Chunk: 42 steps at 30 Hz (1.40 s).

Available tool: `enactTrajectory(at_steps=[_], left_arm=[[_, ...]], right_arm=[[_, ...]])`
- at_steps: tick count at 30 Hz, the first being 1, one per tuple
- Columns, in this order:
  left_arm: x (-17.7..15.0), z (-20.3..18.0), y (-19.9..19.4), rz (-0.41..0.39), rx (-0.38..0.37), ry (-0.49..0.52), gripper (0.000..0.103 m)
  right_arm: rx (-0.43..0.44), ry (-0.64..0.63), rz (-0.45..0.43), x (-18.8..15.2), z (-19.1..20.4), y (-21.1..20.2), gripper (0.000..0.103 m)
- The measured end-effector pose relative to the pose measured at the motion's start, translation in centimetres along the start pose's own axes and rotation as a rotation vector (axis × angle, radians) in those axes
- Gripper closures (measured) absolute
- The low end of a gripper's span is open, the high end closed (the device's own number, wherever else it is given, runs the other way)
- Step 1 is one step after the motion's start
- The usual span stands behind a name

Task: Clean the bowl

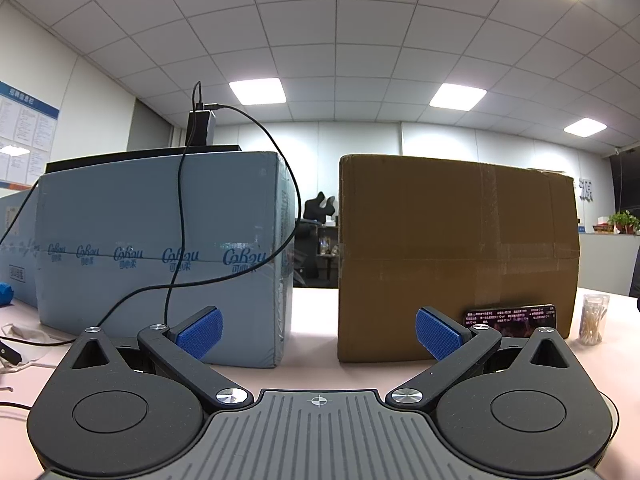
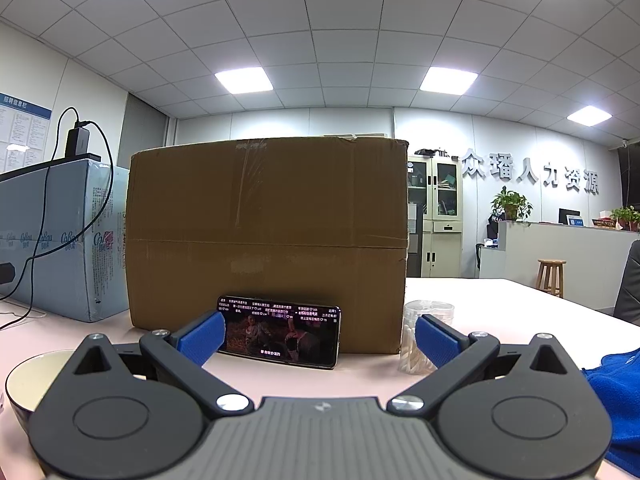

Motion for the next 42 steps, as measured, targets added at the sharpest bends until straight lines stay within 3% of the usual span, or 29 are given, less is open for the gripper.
enactTrajectory(at_steps=[42], left_arm=[[-0.05, -0.07, 0.15, 0.006, -0.005, 0.003, 0.000]], right_arm=[[0.005, -0.001, 0.011, -0.16, 0.20, 0.23, 0.000]])
Point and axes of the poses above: each gripper's, at about its wrist camera, not at the fingertips, and y roughly the way its jaws point, z to its left, x to its top, the point moved 8 cm from there along y, roughly the way its jaws point, and after that the axes turned 1 degree about z, right-handed, at the moved point
